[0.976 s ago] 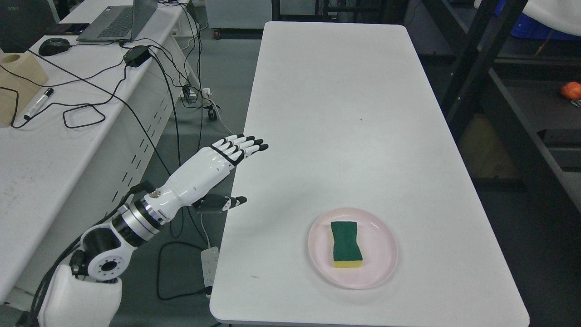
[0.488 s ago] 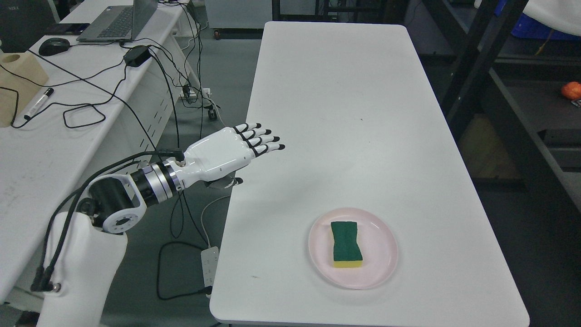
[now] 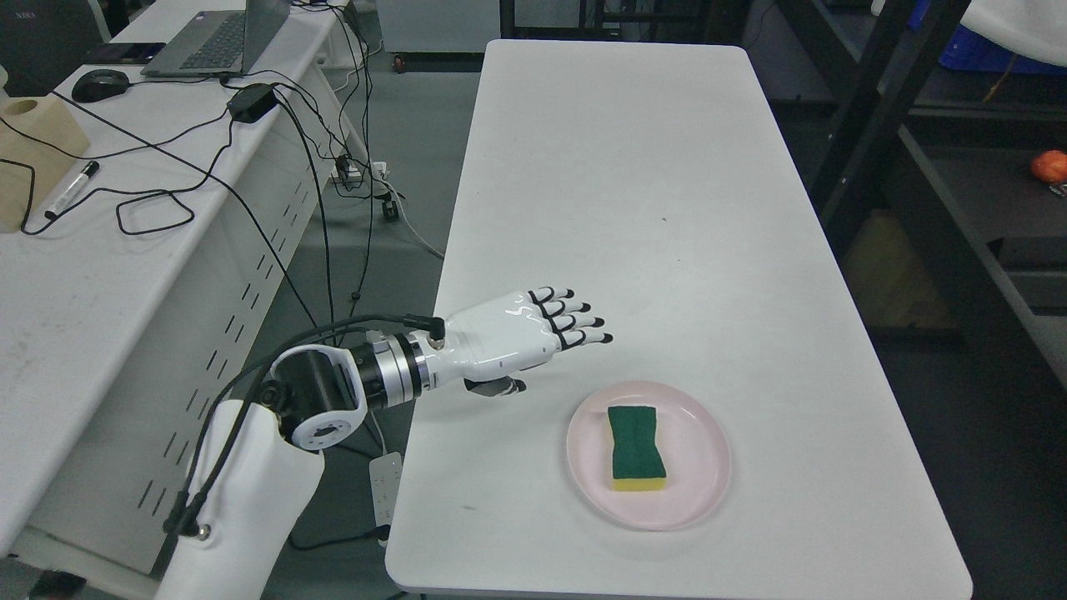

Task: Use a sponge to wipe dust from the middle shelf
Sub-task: 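Reach the left hand over the pink plate toward the sponge, then close the left hand around the green-and-yellow sponge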

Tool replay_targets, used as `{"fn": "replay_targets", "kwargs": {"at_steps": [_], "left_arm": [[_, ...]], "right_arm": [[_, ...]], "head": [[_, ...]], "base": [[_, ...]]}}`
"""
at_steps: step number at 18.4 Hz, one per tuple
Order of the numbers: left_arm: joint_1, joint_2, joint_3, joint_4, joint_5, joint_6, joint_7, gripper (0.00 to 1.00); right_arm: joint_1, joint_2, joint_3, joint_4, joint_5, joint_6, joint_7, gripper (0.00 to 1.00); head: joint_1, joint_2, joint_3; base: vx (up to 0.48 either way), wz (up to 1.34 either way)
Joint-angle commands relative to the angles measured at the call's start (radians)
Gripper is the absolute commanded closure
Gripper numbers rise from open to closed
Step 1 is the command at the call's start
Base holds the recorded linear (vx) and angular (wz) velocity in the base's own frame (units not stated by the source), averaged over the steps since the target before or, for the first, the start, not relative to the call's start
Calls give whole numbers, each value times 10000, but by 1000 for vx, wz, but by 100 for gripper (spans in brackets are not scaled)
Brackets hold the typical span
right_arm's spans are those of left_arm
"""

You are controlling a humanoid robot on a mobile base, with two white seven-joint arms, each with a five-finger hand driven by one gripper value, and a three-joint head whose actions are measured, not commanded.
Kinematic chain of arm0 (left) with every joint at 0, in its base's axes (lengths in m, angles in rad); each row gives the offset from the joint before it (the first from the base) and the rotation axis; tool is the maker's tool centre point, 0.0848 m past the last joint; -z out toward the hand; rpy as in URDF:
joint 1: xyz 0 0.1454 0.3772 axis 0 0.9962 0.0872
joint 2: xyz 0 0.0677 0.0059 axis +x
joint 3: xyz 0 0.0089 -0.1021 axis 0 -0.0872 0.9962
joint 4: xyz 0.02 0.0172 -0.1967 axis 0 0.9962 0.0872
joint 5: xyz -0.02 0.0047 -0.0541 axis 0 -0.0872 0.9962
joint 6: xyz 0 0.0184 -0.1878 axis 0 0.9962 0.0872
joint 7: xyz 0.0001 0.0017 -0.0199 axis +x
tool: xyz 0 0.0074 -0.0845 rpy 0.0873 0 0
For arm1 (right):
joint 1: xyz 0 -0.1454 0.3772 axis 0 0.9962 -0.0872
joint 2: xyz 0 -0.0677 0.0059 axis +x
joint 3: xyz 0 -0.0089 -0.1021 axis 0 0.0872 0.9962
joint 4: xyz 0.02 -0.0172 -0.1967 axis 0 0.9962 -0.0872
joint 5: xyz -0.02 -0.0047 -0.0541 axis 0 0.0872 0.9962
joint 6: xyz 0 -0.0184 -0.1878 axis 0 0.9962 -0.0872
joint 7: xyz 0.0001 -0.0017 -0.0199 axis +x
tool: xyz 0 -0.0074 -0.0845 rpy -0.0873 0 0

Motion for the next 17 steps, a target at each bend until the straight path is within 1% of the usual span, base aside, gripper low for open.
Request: {"fn": "replay_targets", "kwargs": {"at_steps": [1,4,11,17], "left_arm": [[80,-1053,-1695,674,-139,3,8,8],[80,-1053,-1620,1133,-201,3,8,10],[-43,-1053,-1635,1809,-568,3,8,12],[-533,-1053,-1818,2316,-661,3,8,15]], "right_arm": [[0,-175,0,-174,0,730,0,0],[0,-175,0,-174,0,730,0,0],[0,-175,0,-174,0,730,0,0],[0,-175,0,-174,0,730,0,0]], "head": [[0,0,0],[0,0,0],[0,0,0],[0,0,0]], "base": [[0,0],[0,0],[0,0],[0,0]]}}
